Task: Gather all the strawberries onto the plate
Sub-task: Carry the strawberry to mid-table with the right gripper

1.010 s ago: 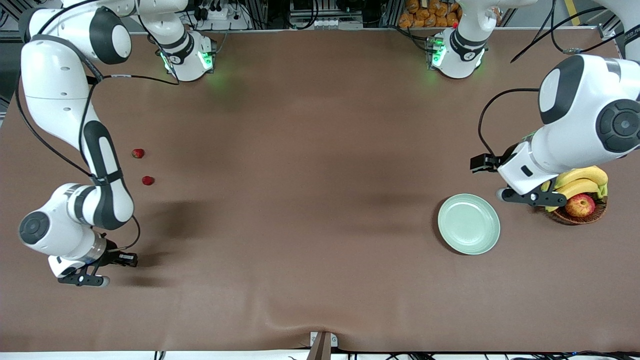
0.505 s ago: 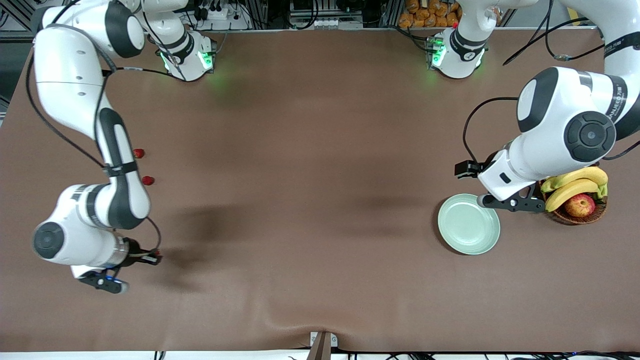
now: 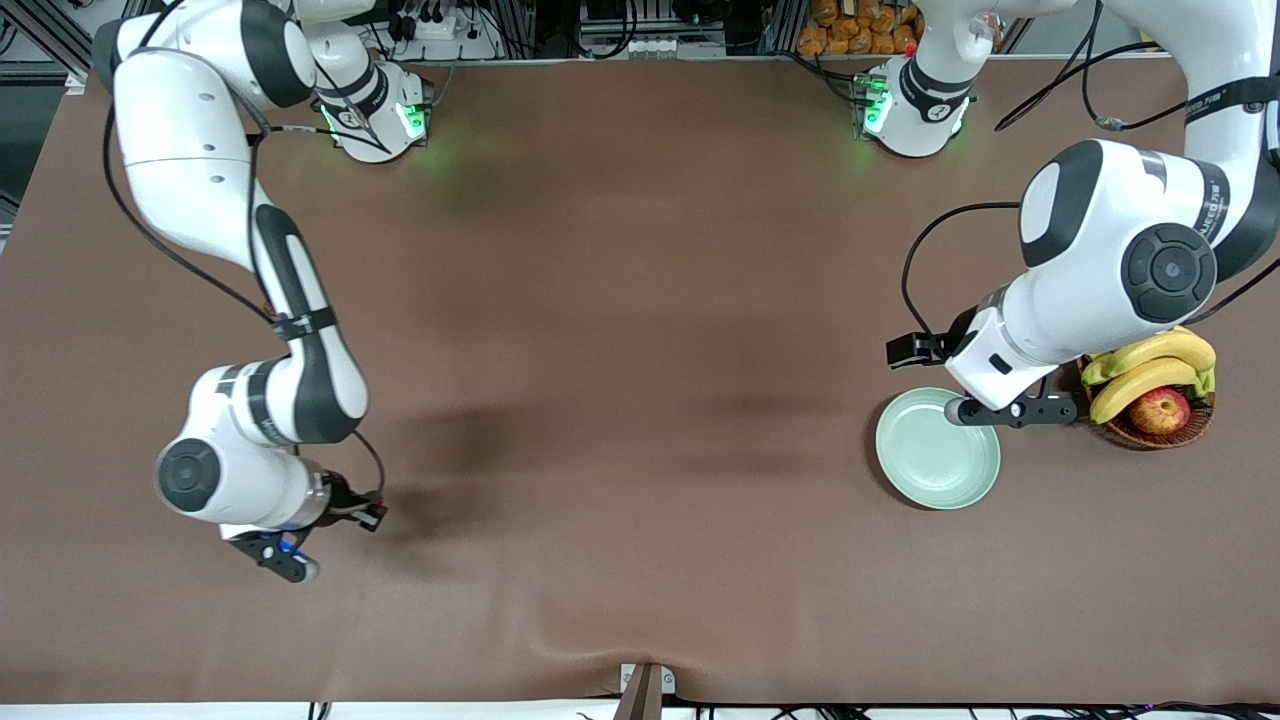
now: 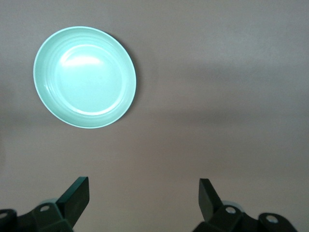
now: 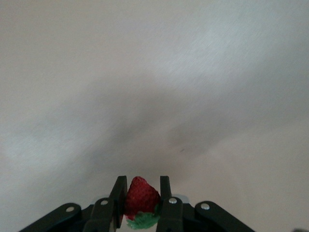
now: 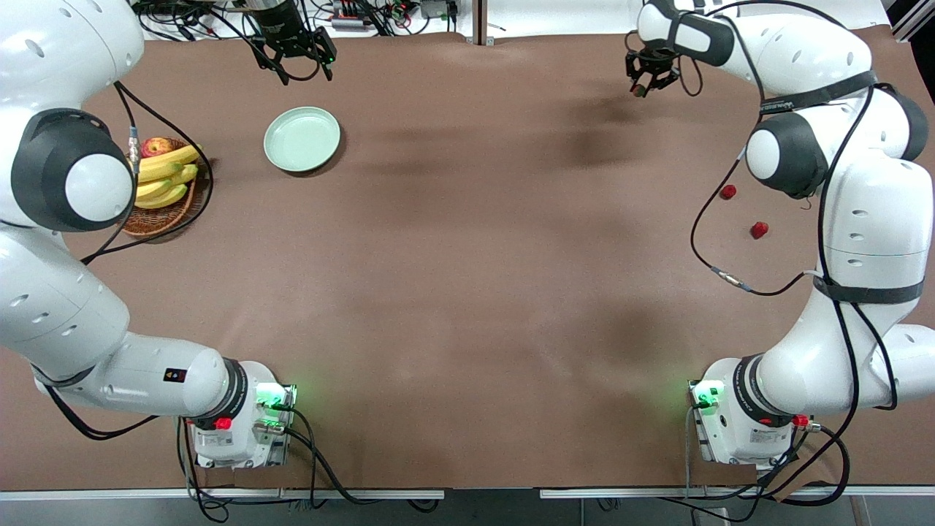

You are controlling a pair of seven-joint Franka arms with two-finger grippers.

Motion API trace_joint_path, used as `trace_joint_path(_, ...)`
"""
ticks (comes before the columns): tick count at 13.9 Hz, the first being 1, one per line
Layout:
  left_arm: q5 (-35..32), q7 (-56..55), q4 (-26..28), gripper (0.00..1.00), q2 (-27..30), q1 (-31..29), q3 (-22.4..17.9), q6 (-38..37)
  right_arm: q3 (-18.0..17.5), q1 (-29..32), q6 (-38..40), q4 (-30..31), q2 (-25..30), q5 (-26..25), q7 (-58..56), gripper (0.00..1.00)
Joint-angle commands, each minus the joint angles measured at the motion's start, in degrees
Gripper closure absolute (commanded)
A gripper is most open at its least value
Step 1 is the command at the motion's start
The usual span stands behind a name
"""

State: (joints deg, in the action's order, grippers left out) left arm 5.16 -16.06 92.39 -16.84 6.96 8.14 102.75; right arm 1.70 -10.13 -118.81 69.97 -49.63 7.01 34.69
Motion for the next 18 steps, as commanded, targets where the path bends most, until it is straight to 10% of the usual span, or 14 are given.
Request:
trace_joint_path(1, 1.08, -3.87, 1.03, 0.00, 0.31, 0.86, 0.03, 2.27, 0.14, -2.87, 0.60, 0.17, 0.68, 0.64, 6.16, 0.90)
trace_joint_path(18, 5.03, -18.74, 2.53, 0.00, -2.50, 2.89, 0.03, 10.71, -7.85, -19.39, 0.60, 4.73, 0.06, 5.73, 43.68, 0.89)
